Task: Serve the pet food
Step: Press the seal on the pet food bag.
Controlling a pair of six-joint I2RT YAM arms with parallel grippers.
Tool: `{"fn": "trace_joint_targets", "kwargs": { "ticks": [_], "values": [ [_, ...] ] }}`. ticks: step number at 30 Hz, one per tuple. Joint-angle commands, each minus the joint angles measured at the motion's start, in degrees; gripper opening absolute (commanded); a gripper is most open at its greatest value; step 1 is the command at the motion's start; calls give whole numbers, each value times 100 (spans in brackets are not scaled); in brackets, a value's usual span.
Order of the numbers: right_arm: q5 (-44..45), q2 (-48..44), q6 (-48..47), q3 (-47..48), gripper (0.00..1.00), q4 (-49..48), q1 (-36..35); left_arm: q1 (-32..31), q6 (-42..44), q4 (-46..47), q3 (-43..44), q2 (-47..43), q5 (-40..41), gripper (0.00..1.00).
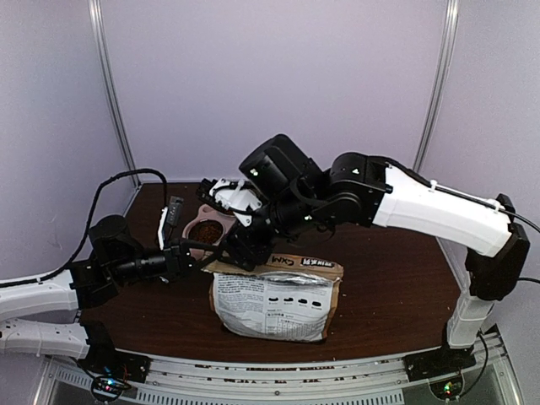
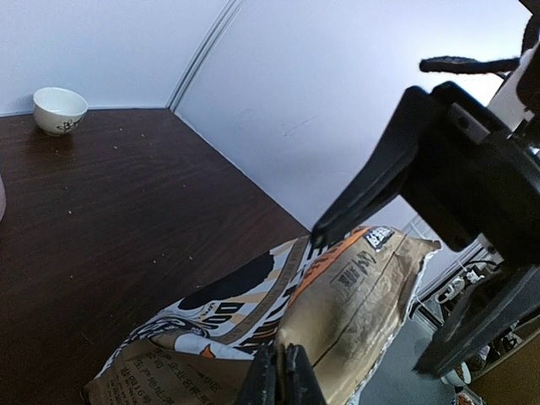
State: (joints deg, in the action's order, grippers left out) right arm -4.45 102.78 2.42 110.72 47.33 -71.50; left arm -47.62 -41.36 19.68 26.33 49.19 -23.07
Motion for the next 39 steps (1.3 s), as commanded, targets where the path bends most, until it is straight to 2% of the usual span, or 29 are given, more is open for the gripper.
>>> {"fn": "trace_joint_targets", "kwargs": {
  "ticks": [1,8,11,13,19,25,39],
  "values": [
    [-306,366,-278,520,64,431,179,50,207,1189,28,-190,-156,0],
    [-481,627,-670,368,50,992,369,49,227,1420,26,-109,-230,0],
    [-444,463,-697,-13,36,1102,488,48,265,1444,32,-92,-225,0],
    [-496,280,-666,-329,31,1130,593,51,278,1442,31,-114,-187,0],
    [-648,-229,-748,-1357,30,1172,672,50,305,1416,-22,-202,-46,0],
    [-129,-651,-585,-2217,14,1184,752,51,398,1228,-49,-376,159,0],
    [76,-2144,-310,-3718,9,1315,1285,46,772,283,162,-598,732,0]
  ]
}}
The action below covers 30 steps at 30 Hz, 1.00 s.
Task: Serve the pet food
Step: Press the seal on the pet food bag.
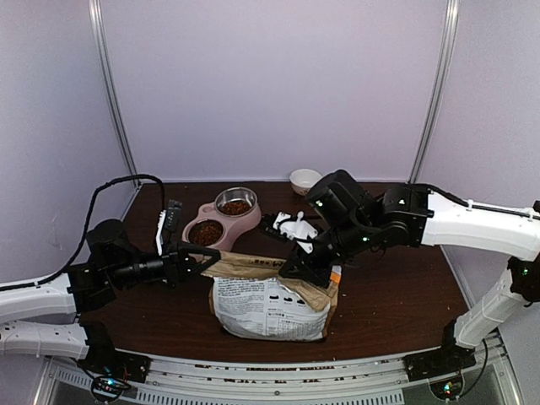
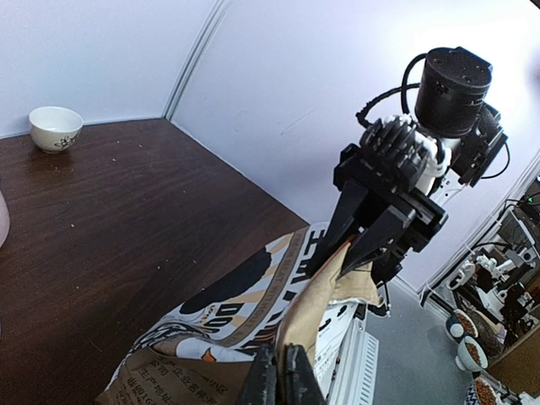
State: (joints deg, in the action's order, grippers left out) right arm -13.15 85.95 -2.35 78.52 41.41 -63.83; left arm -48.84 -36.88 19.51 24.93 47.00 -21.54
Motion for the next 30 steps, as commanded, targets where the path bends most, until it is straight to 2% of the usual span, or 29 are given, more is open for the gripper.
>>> {"fn": "trace_joint_targets", "kwargs": {
  "ticks": [1,17,23,30],
  "values": [
    [934,-532,184,-584,10,1903,549,179,358,239,327,-385,619,0],
    [1183,-1305,334,-1402,10,2121,878,339,509,-28,542,-248,464,0],
    [1142,-1371,362,-1332,10,2205,915,420,524,-114,581,-267,470,0],
    [700,-1278,245,-1269,10,2272,919,622,589,-423,797,-270,463,0]
  ]
}}
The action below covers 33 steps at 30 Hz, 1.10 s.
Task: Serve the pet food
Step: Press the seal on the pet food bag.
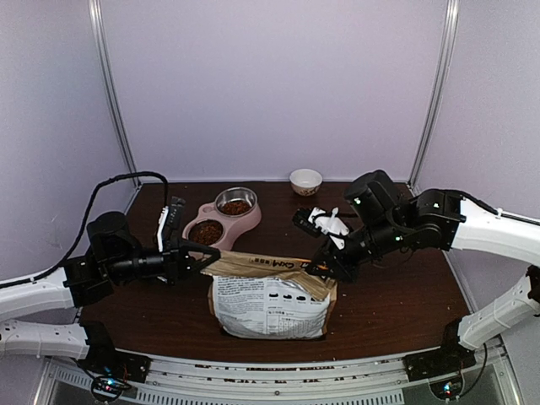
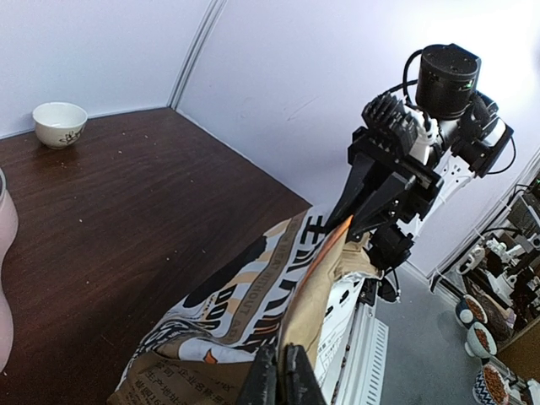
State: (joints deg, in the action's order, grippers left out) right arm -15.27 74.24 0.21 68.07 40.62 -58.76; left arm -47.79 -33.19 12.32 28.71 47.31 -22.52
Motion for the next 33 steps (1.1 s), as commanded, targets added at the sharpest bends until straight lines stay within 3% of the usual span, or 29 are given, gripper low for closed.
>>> {"fn": "trace_joint_targets", "kwargs": {
  "ticks": [1,5,13,21,33],
  "values": [
    [864,-68,-31,-212,10,2371,416,550,246,235,482,-274,557,0],
    [715,50,-139,-166,9,2401,409,831,273,25,721,-70,473,0],
    [187,169,-333,10,9,2348,375,1616,68,491,957,619,-427,0],
    [-4,458,-403,30,16,2112,307,1690,96,689,1157,1025,-1061,0],
    [129,423,-429,121,36,1981,312,1689,129,671,1056,982,-1318,0]
  ]
}}
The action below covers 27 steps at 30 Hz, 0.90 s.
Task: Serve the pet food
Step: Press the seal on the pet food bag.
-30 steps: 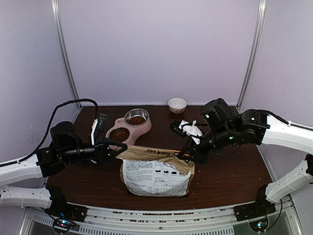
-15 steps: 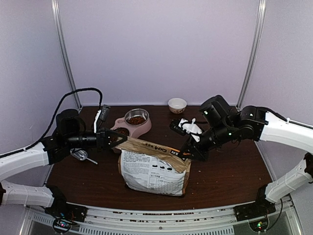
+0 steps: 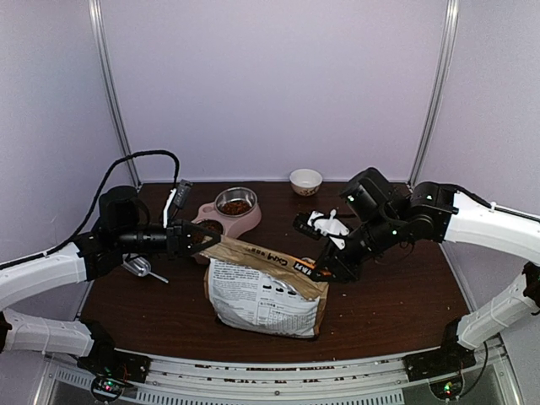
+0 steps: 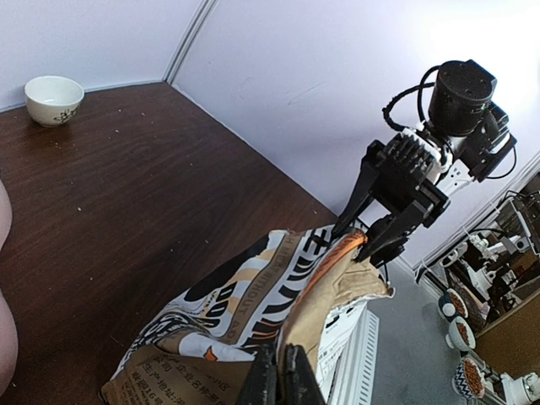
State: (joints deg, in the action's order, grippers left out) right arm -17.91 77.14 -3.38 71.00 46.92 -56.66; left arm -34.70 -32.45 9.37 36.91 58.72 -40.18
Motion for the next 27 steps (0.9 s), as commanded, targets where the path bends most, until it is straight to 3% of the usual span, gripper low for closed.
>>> {"fn": "trace_joint_targets", "kwargs": {
  "ticks": [1,7,11,14,27],
  "values": [
    [363,136,-75,-161,38,1333,101,373,47,964,230,-159,442,0],
    [305,117,-86,-82,39,1323,95,378,67,947,222,-168,451,0],
    [490,68,-85,-63,11,1384,97,384,128,873,227,-213,545,0],
    [541,-30,-87,-17,0,1439,102,382,248,729,245,-271,617,0],
    [-121,-533,-147,72,0,1438,113,379,528,865,-47,-455,637,0]
  ]
}}
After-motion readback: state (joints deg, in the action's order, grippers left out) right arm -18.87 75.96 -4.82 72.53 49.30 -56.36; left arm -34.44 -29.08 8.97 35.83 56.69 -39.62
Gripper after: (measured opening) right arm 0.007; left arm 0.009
